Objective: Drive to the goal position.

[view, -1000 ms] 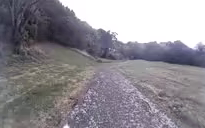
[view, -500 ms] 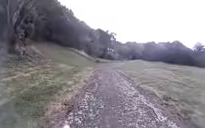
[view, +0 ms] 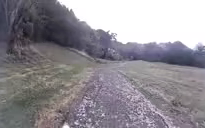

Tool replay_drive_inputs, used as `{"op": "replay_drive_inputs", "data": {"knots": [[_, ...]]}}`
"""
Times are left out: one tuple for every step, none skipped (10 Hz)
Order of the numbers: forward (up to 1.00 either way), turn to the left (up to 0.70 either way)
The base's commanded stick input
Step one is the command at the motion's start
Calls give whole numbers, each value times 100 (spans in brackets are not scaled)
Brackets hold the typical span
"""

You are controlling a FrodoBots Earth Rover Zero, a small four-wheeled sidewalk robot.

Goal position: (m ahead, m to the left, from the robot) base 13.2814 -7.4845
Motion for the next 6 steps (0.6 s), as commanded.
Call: {"op": "replay_drive_inputs", "data": {"knots": [[45,0],[45,0],[45,0],[45,0],[45,0],[45,0]]}}
